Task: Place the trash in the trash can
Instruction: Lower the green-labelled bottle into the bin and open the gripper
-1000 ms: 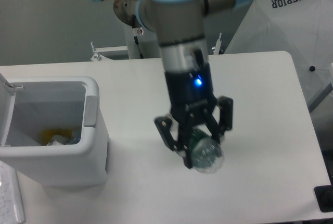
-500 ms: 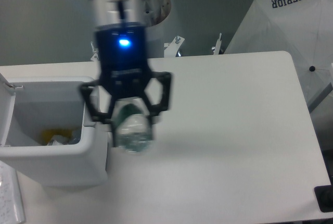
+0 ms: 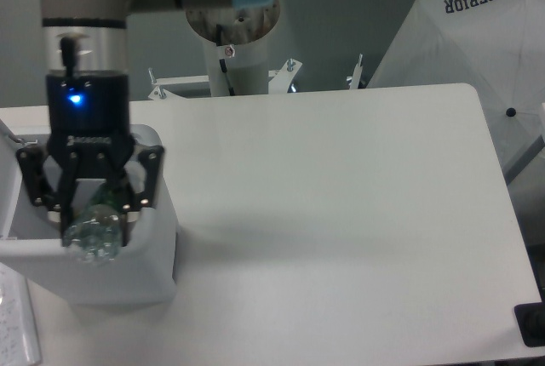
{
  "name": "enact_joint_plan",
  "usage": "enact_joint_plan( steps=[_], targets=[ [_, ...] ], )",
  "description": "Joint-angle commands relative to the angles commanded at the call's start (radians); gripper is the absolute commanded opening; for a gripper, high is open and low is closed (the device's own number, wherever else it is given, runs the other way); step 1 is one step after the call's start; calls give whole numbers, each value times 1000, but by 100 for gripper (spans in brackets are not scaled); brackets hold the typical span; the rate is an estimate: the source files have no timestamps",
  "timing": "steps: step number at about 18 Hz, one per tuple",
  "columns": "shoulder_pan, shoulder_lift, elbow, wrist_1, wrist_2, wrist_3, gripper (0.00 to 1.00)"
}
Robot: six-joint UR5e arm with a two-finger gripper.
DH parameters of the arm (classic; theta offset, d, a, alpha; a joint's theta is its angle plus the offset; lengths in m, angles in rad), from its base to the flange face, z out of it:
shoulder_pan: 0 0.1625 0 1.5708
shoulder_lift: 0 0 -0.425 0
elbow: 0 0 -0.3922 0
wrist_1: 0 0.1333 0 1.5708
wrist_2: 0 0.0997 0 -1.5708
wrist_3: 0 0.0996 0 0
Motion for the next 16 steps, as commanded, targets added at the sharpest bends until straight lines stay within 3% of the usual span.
enact_joint_plan(
  steps=[2, 4, 6, 8, 13, 16],
  targets=[
    [-14, 0, -14, 0, 0, 2, 62],
    [-23, 0, -25, 0, 2, 3, 75],
    [-34, 6, -26, 0, 3, -6, 78],
    [-35, 23, -44, 0, 6, -3, 99],
    [-22, 72, -68, -2, 43, 3, 100],
    [66, 95, -97, -2, 122, 5, 100]
  ],
)
